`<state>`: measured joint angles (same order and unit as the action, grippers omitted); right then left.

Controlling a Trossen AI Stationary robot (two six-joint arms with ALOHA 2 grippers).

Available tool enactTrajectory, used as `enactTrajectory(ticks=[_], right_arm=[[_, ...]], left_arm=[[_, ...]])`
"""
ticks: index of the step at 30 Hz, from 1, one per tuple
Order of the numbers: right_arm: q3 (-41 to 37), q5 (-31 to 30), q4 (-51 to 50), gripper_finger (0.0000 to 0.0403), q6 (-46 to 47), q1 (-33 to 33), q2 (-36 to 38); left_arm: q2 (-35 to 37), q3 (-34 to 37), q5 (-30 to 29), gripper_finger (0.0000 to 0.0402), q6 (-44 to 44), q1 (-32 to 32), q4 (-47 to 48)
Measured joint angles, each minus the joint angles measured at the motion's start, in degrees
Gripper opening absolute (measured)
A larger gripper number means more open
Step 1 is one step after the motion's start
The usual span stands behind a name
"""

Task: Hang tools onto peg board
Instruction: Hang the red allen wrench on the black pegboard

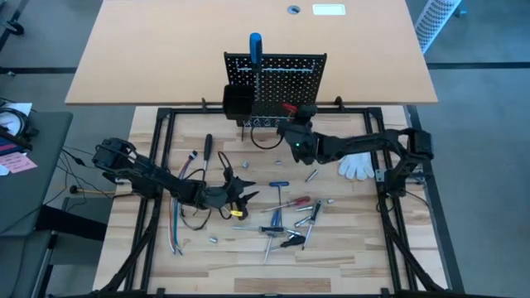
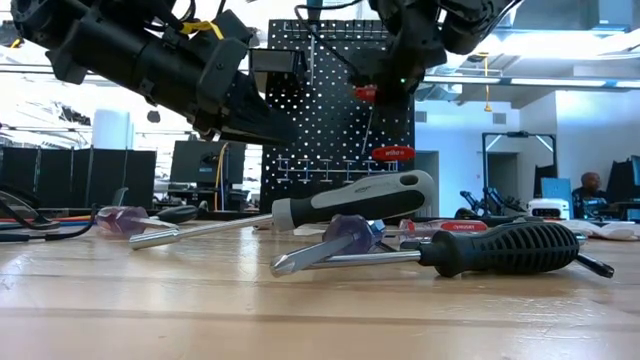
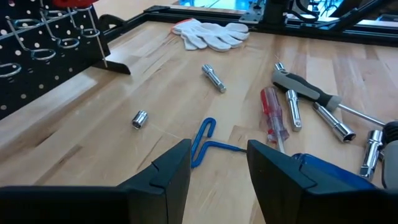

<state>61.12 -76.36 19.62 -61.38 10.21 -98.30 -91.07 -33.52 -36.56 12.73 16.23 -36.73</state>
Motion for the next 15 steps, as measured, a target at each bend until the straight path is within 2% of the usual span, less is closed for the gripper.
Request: enactTrajectory(ticks=[10,15], right_arm=[[-0.85,0.3,-6.11,0.0095,3.27,0.79,-0.42],[-1.41,3.92,-5.92,0.01,3.43,0.79,-0.42]], left_arm=[[0.0,0.0,0.02,0.0151,0.01,0.0,-0.13],[0.0,0.0,0.02,0.0151,0.02,0.0,-0.24]])
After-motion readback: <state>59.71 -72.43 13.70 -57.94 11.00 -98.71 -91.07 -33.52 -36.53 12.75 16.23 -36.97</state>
